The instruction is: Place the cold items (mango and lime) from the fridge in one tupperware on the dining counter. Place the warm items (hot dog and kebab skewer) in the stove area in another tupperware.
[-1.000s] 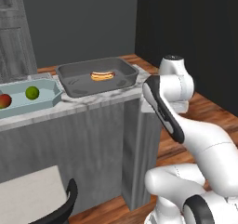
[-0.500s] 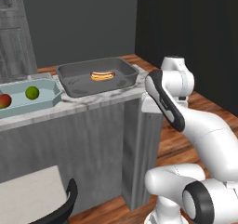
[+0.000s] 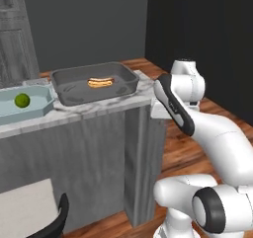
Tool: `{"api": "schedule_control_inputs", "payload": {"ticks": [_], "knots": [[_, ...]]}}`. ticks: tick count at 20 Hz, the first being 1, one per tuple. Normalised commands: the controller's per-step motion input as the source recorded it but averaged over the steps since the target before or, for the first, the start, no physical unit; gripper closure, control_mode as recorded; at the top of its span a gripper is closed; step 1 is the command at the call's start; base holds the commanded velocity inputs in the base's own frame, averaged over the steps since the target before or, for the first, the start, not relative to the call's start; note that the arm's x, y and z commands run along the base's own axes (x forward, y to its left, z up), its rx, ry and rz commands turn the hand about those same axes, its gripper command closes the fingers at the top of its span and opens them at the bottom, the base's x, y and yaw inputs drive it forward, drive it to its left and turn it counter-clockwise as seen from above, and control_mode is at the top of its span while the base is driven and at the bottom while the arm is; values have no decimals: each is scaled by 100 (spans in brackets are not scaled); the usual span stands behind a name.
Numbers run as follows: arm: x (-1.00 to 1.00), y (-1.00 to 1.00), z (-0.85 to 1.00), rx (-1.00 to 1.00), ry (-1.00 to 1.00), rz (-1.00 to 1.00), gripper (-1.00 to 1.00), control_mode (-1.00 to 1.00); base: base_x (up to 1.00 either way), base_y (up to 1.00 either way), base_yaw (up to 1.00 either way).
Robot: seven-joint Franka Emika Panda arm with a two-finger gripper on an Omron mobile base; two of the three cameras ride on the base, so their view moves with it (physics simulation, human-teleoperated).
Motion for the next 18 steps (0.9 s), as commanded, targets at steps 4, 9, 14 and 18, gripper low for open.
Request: {"api": "schedule_control_inputs", "payload": {"ticks": [4,9,14,18], "knots": [[0,0,0,0,0,0,-100,100,4,-97,9],[0,0,0,0,0,0,-100,100,9,-100,12],[0,0,0,0,0,0,-100,100,32,-100,11],[0,0,0,0,0,0,-100,100,52,-100,11]]}}
